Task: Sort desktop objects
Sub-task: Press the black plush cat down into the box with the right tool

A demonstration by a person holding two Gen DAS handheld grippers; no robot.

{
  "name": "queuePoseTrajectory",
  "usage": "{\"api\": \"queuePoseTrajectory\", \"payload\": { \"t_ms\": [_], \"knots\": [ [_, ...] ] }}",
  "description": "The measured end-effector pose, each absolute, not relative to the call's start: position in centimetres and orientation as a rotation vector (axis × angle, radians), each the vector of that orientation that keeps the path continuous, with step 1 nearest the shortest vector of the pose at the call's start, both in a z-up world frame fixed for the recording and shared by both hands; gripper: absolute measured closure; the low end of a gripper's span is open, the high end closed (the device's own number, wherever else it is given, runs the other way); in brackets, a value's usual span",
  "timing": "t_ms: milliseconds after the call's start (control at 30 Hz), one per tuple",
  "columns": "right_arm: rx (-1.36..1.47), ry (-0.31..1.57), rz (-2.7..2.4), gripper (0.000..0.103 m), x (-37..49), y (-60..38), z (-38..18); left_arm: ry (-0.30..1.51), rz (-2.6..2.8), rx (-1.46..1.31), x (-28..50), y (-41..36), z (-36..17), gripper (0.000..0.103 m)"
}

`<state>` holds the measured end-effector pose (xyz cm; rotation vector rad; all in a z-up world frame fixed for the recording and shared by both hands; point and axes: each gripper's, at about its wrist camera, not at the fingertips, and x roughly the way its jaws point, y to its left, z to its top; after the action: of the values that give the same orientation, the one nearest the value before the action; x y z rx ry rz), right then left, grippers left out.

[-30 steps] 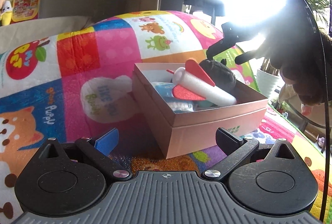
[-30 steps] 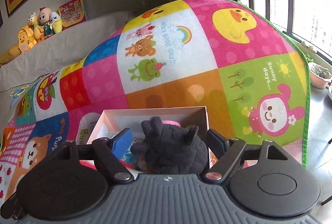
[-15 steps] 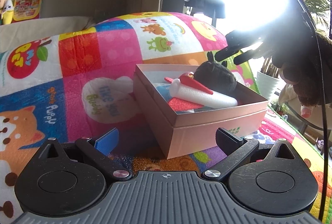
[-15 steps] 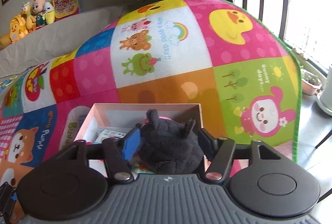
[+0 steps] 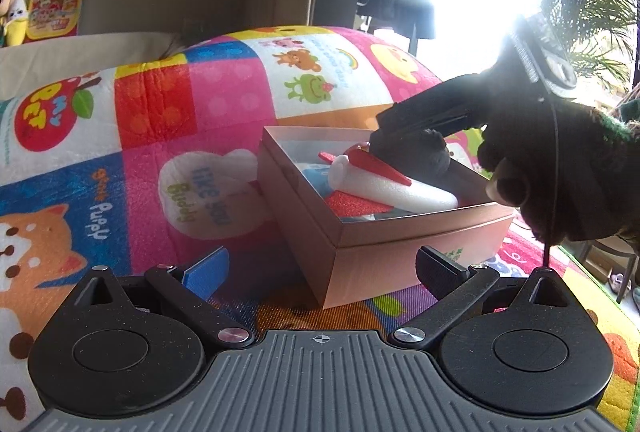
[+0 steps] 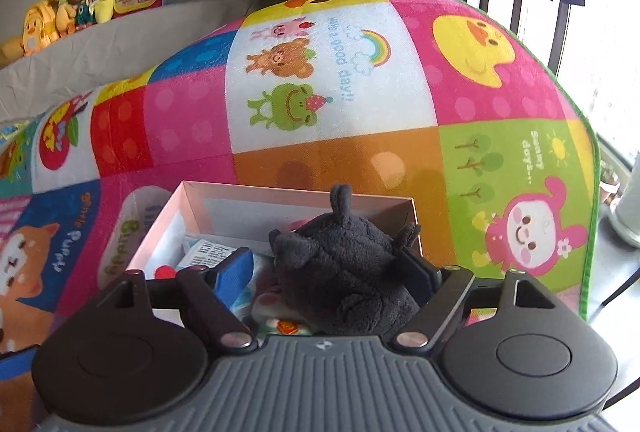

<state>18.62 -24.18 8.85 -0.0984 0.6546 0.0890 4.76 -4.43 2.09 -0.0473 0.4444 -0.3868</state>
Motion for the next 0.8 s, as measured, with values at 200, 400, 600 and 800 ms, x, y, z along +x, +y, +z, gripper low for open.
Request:
{"api": "queuePoseTrajectory", "payload": {
  "t_ms": [200,400,600,800],
  "knots": [
    [-0.153,0.635,0.023,0.031,19.3,-22.9,8.1,0.443,-0.385,-0.064,4.9,-4.1,2.1,0.001],
    [-0.052,0.682,0.204,0.031,16.9,-23.0,10.2,0.439,-0.379,-0.063,4.9,-4.1,2.1,0.001],
    [0.072,0.753,0.169,0.031,17.2,-27.7,10.9,0.436,-0.373,-0.080,5.0,-3.7,2.2,0.001],
    [0.209,0.695,0.115,0.070,19.7,-30.2,11.4,0.436,-0.367,-0.069,4.9,-3.8,2.1,0.001]
  ]
}}
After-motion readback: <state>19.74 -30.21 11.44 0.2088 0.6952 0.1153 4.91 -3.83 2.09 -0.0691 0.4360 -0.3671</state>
